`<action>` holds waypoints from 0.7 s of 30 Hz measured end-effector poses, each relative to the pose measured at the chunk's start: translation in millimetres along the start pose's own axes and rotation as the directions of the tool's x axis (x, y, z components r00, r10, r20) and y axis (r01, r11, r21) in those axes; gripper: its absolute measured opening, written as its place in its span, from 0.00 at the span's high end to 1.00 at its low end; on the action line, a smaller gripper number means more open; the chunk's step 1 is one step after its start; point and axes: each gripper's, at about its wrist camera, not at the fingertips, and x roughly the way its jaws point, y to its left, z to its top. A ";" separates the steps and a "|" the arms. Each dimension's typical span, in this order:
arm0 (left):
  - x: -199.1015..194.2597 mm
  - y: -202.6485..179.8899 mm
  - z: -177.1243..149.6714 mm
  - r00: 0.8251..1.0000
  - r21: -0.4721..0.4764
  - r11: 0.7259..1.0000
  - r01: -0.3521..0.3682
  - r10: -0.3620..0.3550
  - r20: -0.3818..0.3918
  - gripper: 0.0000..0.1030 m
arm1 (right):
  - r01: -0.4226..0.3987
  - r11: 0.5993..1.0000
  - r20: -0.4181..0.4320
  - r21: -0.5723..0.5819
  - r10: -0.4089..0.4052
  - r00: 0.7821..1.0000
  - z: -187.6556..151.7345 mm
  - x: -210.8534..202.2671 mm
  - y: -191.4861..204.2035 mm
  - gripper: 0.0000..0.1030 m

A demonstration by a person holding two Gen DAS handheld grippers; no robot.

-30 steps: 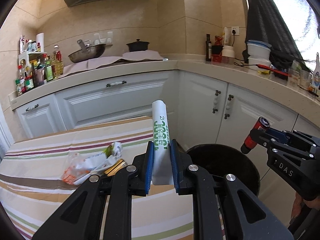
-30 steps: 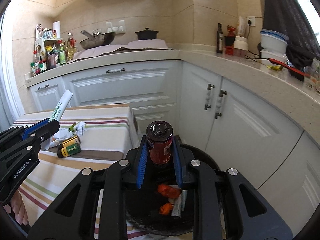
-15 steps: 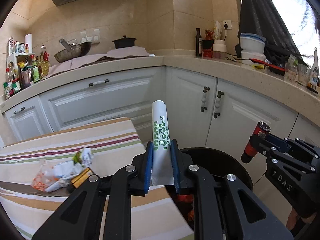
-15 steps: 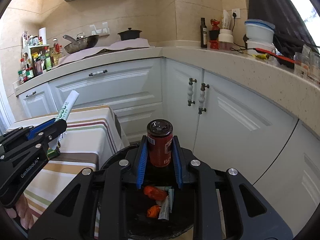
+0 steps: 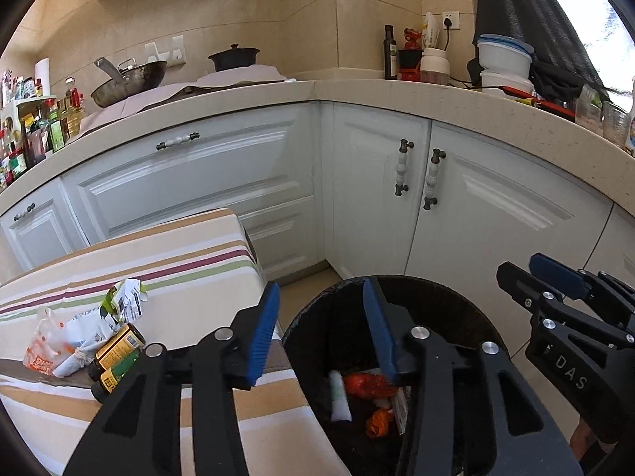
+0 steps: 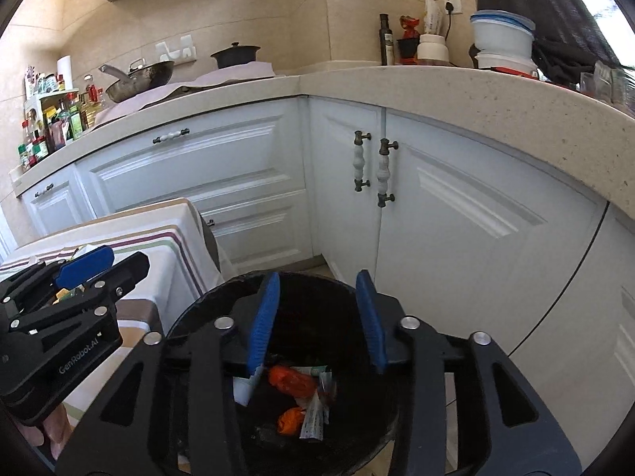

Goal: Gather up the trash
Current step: 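Open both tools to drop the can and tube into the bin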

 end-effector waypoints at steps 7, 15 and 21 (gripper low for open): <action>-5.4 3.8 0.6 1.000 -0.003 1.000 -0.017 0.017 0.001 0.41 | 0.004 1.000 0.014 -0.006 -0.004 1.000 0.9 -2.3 4.4 0.31; -24.5 30.8 -6.2 0.998 -0.017 0.998 -0.068 0.068 0.004 0.33 | -0.068 0.998 0.025 0.015 0.068 0.997 1.9 -7.1 28.5 0.21; -45.6 73.5 -17.8 0.985 -0.048 0.984 -0.171 0.172 0.003 0.31 | -0.117 0.993 -0.009 -0.016 0.117 0.993 2.5 -4.7 64.8 0.17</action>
